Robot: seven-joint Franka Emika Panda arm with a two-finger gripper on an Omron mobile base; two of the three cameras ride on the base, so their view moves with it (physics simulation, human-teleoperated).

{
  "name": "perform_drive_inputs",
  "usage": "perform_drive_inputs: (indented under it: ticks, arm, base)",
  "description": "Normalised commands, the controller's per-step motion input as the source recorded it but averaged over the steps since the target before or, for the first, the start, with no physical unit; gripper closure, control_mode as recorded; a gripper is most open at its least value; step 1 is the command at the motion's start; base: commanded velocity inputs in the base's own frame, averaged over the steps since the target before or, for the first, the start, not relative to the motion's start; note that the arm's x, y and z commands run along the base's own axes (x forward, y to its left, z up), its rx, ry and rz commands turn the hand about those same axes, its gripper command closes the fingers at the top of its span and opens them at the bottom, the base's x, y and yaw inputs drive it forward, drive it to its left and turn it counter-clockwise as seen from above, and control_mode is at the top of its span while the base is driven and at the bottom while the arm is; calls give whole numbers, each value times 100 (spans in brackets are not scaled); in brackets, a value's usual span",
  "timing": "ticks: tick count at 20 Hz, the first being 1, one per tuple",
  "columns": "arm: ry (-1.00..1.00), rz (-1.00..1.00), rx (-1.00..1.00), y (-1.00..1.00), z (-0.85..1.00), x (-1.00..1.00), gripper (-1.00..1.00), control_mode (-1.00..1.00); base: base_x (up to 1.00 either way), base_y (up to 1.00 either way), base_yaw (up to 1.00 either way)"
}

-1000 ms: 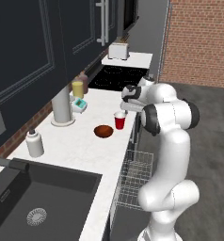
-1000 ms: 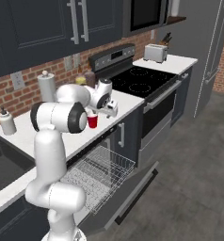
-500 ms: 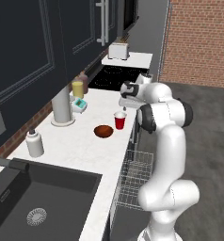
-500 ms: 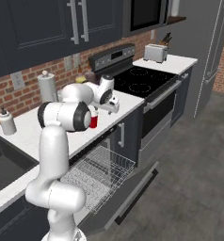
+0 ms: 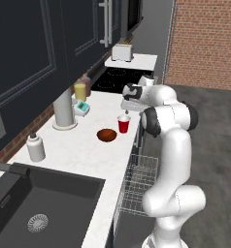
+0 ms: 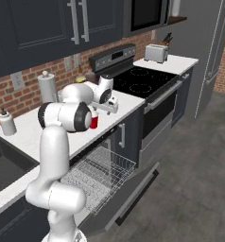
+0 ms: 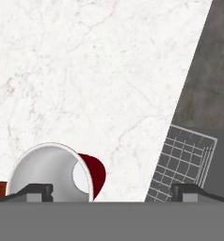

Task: Pick up the cup and bowl from the counter, place them in the dishwasher, and close the dishwasher door.

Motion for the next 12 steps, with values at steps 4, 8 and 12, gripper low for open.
perform_drive_inputs:
  ticks: [4,8,12]
  arm:
    - [0,0,0,14,-9,-14,-100,-100]
    - [0,0,0,7,-27,-9,-100,-100]
    - [0,0,0,7,-27,-8,-100,-100]
  base:
    - [0,0,0]
    - [0,0,0]
    - [0,0,0]
